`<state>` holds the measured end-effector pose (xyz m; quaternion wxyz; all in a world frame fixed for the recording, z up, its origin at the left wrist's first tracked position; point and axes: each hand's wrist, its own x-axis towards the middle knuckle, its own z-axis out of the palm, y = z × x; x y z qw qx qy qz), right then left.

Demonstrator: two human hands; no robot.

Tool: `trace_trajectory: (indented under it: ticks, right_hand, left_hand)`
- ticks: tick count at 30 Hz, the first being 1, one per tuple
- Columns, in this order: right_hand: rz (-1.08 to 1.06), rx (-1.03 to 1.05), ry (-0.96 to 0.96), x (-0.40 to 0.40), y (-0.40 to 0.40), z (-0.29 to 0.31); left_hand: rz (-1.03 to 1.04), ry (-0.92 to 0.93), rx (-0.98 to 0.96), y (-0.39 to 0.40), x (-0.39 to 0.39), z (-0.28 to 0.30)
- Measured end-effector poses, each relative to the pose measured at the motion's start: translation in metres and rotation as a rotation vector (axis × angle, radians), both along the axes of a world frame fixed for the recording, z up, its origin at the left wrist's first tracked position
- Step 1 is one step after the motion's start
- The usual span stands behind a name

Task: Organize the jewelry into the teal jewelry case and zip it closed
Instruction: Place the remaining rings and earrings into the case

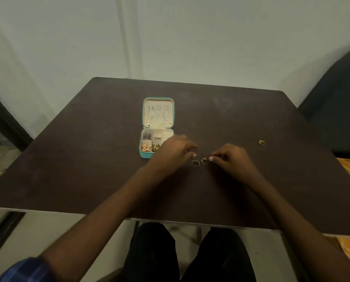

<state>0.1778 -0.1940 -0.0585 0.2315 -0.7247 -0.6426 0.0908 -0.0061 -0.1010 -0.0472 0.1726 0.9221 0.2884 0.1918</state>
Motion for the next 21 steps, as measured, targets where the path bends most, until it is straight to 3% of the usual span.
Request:
trace_trajectory:
  ticks: [4,12,21]
  right_hand:
    - [0.074,0.007,-0.067,-0.003,-0.004,-0.004]
    - [0.060,-0.002,-0.051,-0.004,0.008,-0.019]
    - [-0.022,0.089,0.102,-0.004,0.003,-0.021]
  left_hand:
    - [-0.031,0.150,-0.058,-0.008,0.015,-0.009]
    - [0.007,0.140,-0.048,-0.011,0.024,-0.015]
    - [0.005,0.110,-0.004,-0.013,0.024,-0.022]
